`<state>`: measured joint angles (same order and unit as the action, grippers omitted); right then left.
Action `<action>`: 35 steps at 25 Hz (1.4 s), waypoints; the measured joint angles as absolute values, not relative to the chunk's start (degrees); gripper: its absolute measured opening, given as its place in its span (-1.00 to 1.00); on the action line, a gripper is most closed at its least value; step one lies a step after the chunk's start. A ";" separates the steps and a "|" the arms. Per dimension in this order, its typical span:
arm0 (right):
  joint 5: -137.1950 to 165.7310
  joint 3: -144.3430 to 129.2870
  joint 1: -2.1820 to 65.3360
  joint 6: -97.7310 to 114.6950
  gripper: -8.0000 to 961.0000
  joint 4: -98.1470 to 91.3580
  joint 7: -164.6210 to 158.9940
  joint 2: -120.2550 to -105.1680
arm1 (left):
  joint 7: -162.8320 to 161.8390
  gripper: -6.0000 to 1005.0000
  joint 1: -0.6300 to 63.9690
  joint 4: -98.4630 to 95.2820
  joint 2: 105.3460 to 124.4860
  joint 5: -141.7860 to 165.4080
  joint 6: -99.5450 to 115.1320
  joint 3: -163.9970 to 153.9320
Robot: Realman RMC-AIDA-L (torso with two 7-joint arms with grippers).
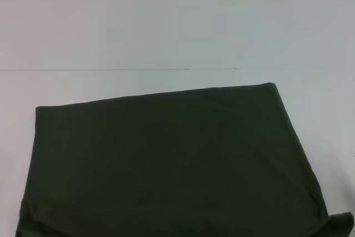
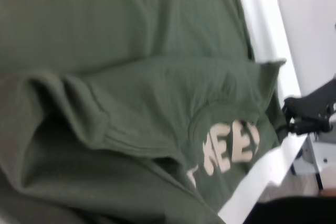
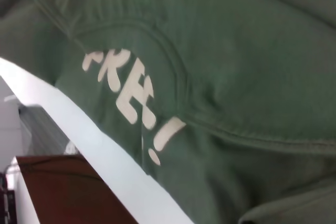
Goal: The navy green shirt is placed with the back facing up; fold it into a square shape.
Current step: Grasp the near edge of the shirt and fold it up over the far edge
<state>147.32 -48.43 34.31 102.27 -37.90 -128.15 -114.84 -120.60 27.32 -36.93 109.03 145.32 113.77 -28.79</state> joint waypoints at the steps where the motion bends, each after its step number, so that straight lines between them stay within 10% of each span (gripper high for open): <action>1: 147.07 -46.01 34.23 102.29 -0.86 -38.18 -127.82 -114.92 | -120.32 -0.93 27.33 -36.87 108.93 145.22 113.77 -27.64; 21: 138.36 -23.55 33.64 93.12 -0.84 -31.17 -127.77 -111.59 | -123.99 -0.93 27.97 -33.85 107.45 136.65 108.22 -5.00; 35: 129.92 -23.61 35.93 77.80 -0.82 -28.02 -128.16 -112.54 | -122.93 -0.93 26.95 -30.54 109.36 130.92 97.39 -3.72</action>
<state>129.92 -23.61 35.93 77.80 -28.02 -128.16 -112.54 -122.93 26.95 -30.54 109.36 130.92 97.39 -3.72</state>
